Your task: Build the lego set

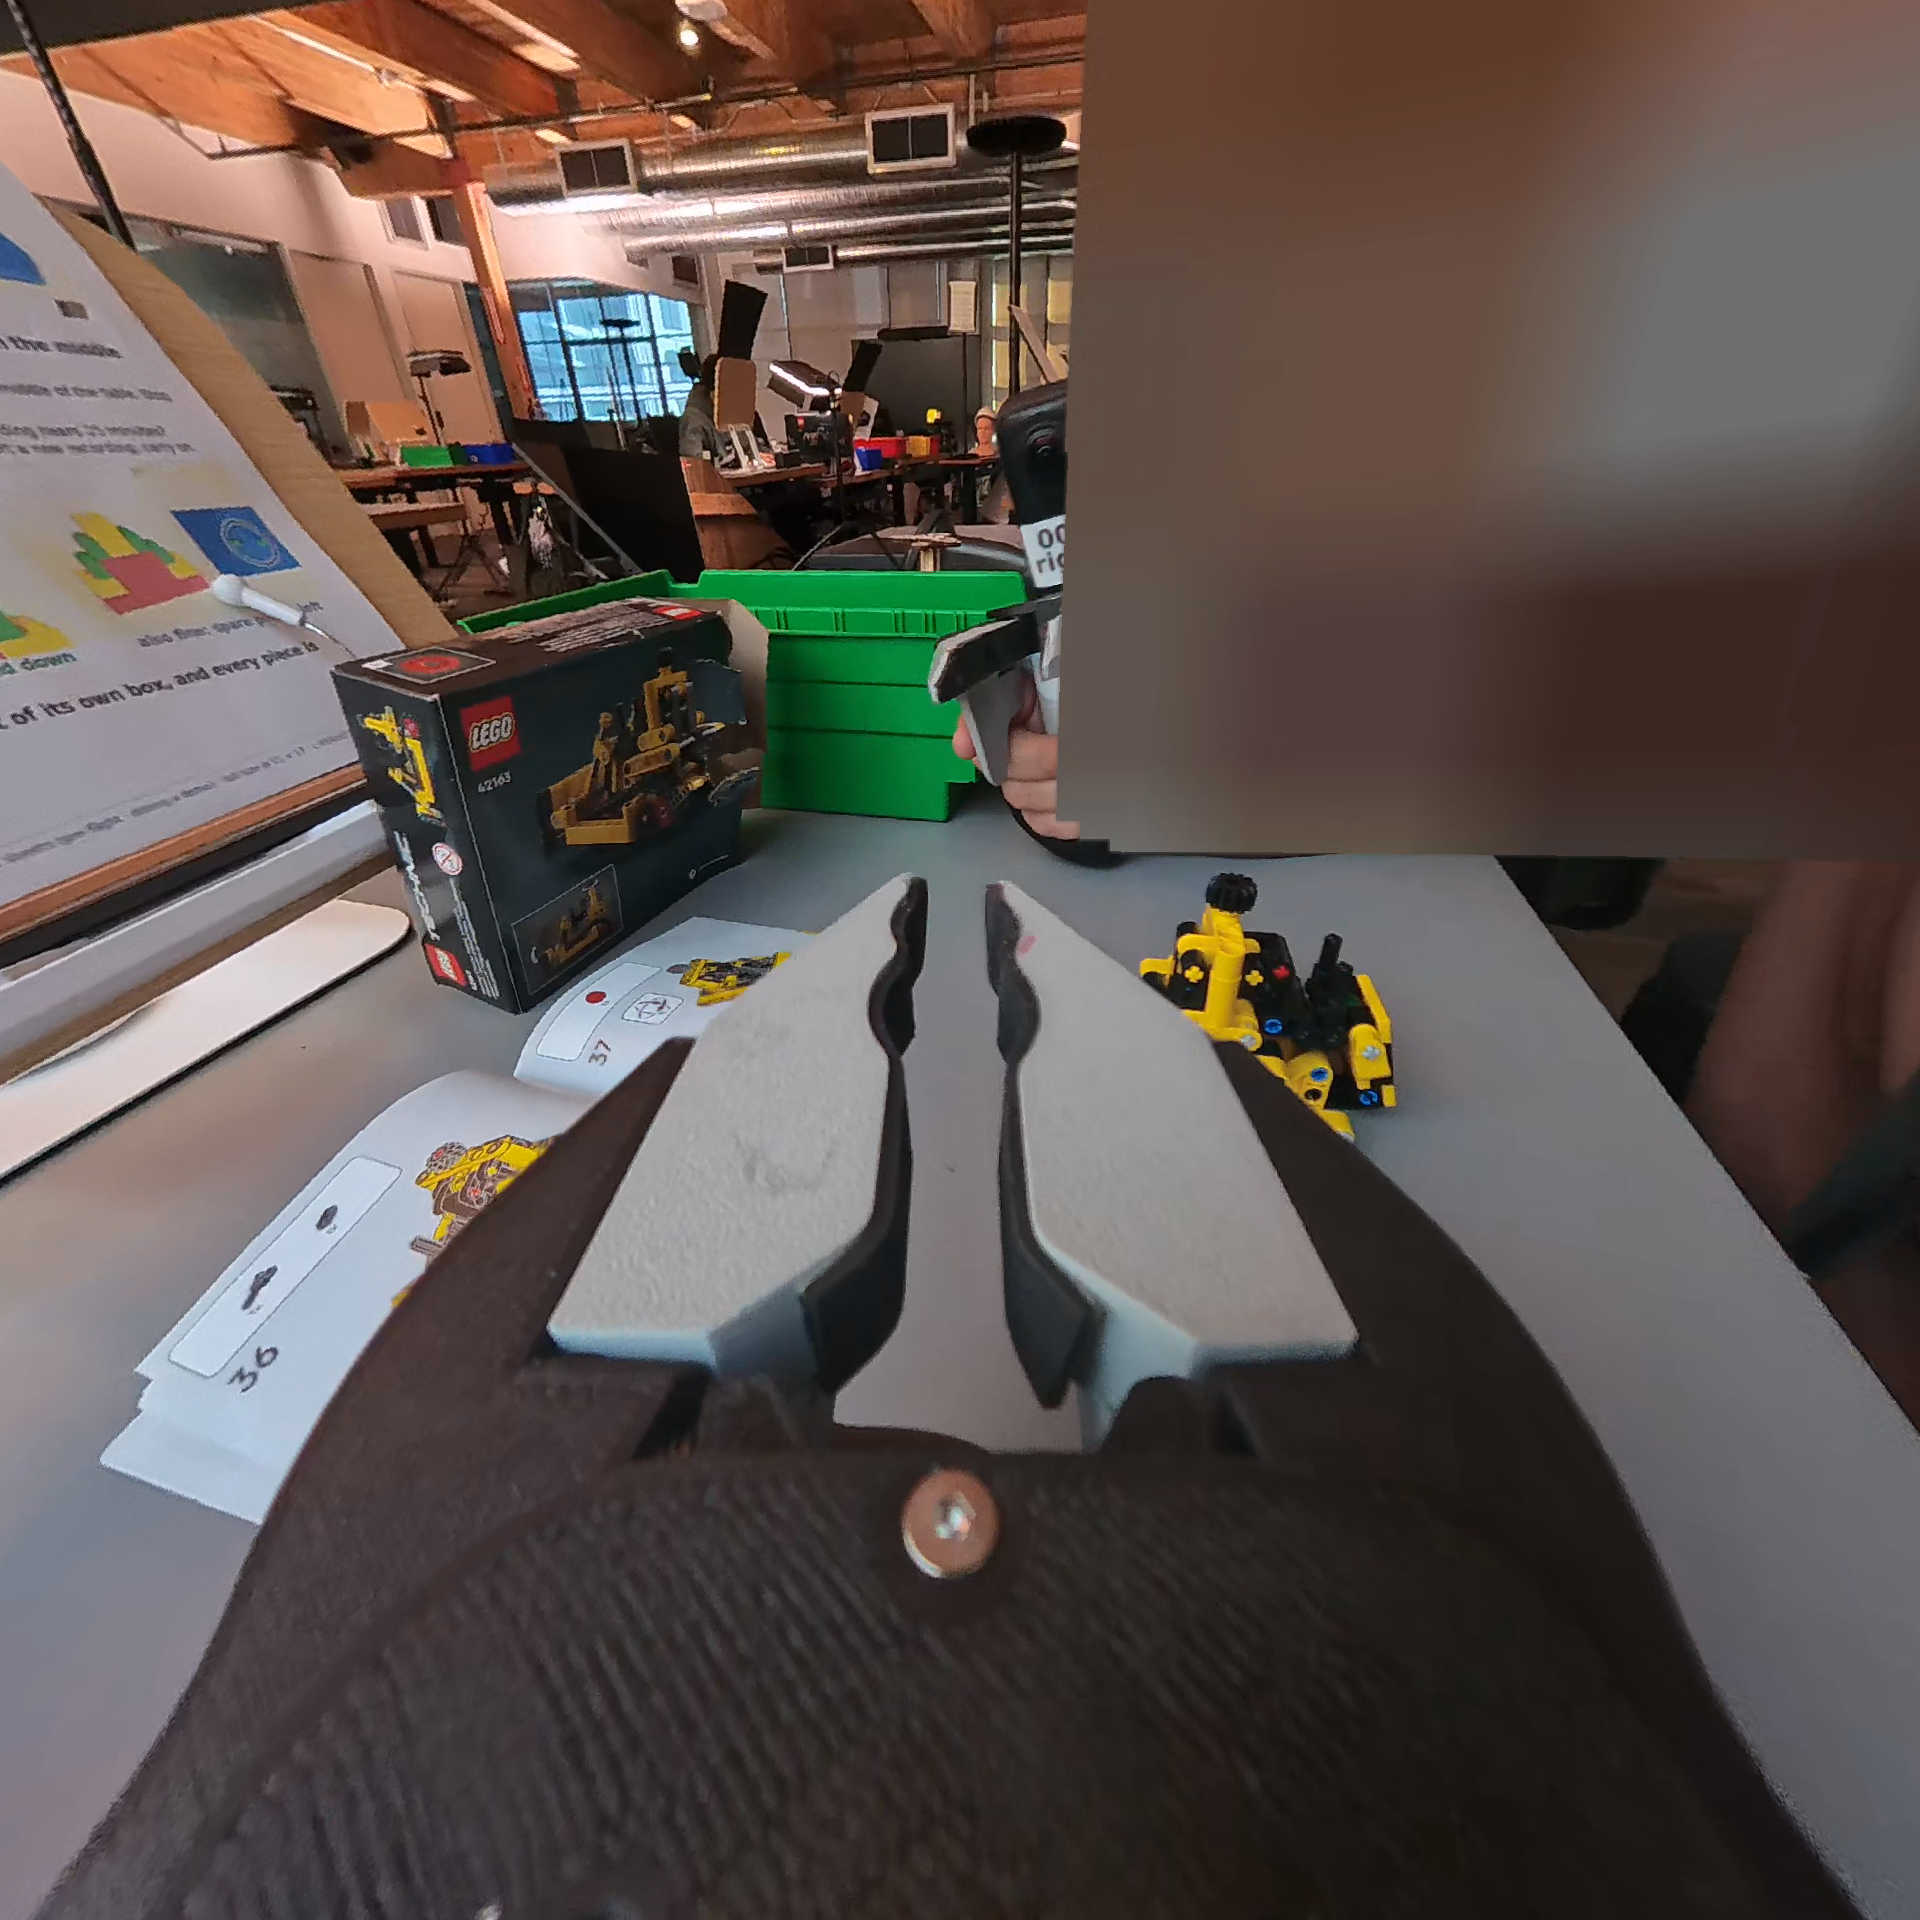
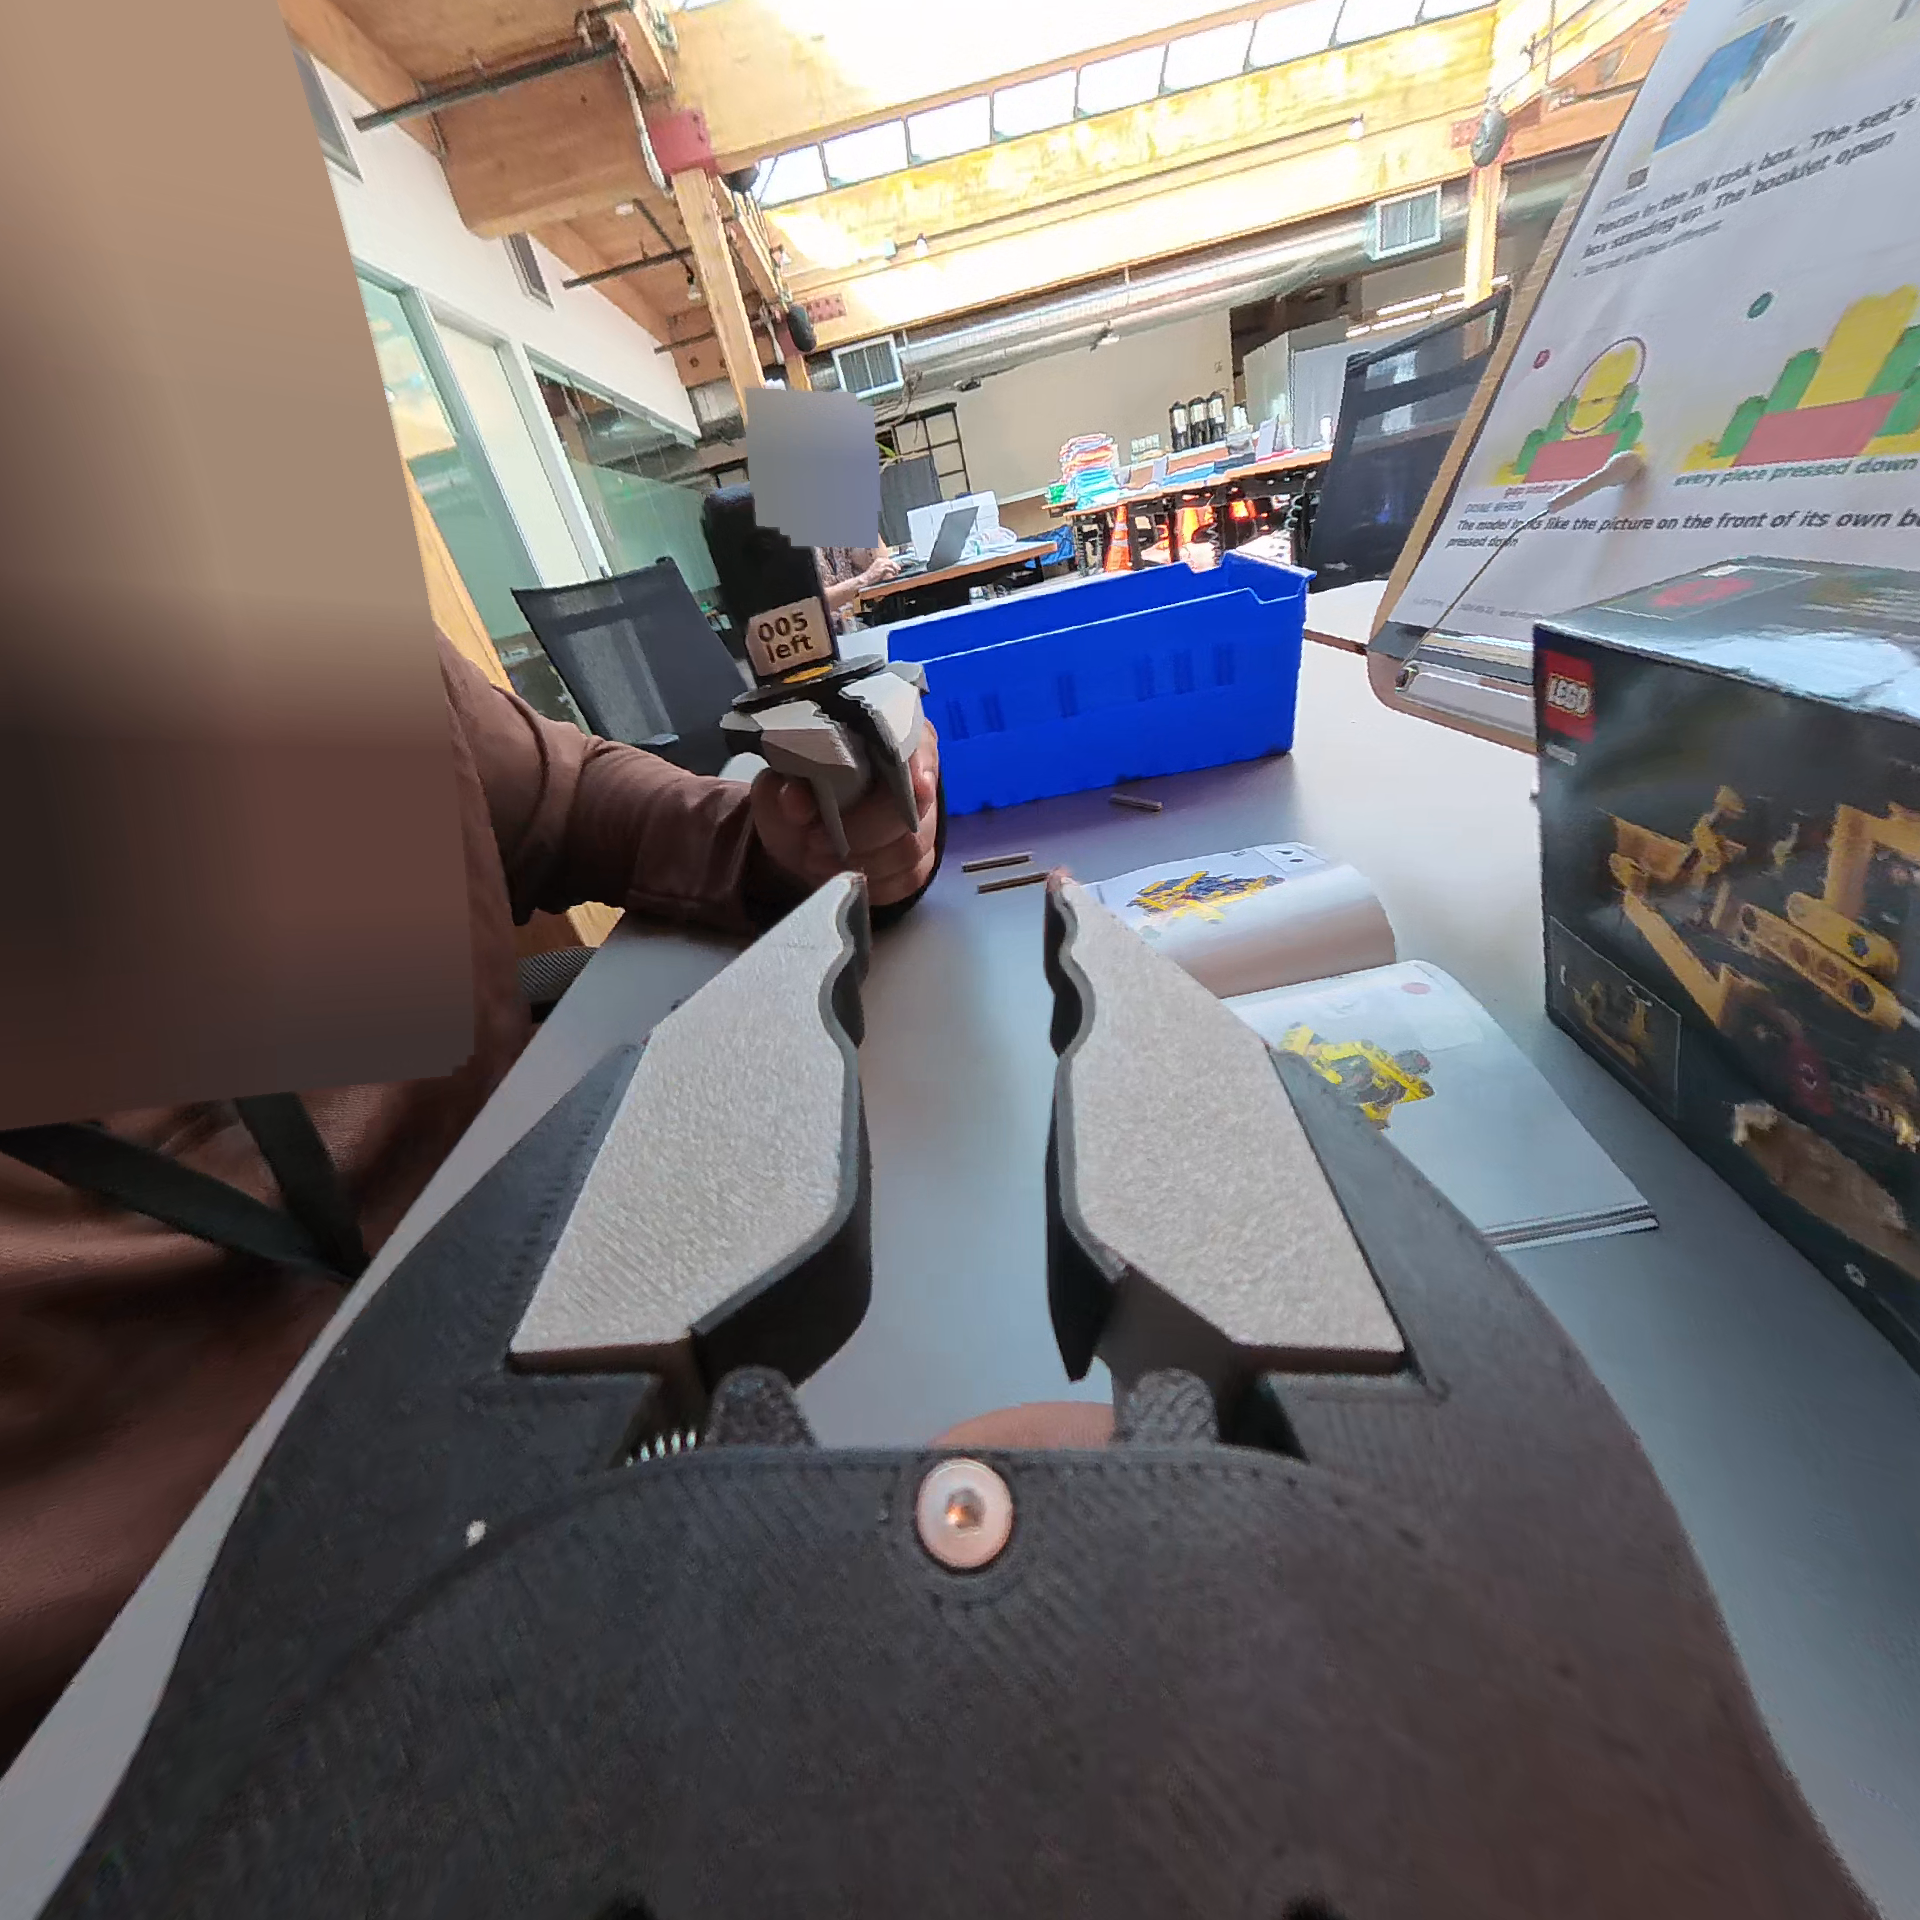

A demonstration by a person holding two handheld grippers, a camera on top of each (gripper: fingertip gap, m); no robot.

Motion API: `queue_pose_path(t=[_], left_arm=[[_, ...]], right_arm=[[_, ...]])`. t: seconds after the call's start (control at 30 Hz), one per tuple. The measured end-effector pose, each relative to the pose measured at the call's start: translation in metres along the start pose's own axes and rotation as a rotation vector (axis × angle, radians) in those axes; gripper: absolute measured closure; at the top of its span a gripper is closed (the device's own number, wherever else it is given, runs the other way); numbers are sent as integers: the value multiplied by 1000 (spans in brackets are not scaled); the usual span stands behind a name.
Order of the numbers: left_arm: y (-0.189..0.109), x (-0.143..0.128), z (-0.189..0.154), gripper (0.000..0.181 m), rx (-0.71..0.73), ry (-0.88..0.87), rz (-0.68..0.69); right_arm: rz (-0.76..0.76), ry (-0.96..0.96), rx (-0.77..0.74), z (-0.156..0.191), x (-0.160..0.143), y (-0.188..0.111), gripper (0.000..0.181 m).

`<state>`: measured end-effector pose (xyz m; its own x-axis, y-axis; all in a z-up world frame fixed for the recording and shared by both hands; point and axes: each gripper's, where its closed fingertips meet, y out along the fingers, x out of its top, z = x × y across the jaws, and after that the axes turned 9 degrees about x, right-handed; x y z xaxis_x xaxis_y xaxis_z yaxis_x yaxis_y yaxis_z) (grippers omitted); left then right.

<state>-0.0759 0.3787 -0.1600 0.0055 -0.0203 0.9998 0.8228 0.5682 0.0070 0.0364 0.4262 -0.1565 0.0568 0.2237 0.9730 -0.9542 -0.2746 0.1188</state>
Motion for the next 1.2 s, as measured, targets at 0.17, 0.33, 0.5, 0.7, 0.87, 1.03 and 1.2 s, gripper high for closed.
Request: queue_pose_path(t=[0.17, 0.33, 0.5, 0.7, 0.87, 1.03, 1.2], left_arm=[[-2, 2, 3, 167, -32, -28, -14], [4, -4, 5, 162, -23, -40, 34], [4, -4, 6, 162, -18, -42, 34], [1, -6, -4, 163, -46, 6, 53], [-2, -16, -19, 162, -104, 55, 123], [-9, -20, -27, 160, -155, 69, 143], [-12, -19, -29, 160, -182, 51, 142]], right_arm=[[47, -57, -15, 0, -4, 4, 156], [58, -87, -40, 0, -5, 5, 157], [86, -112, -73, -1, -9, 6, 158], [135, -122, -26, 8, -16, 9, 157], [140, -110, -6, 10, -17, 7, 156], [188, -124, 12, 13, -23, 9, 155], [309, -134, 83, 26, -41, 14, 151]])
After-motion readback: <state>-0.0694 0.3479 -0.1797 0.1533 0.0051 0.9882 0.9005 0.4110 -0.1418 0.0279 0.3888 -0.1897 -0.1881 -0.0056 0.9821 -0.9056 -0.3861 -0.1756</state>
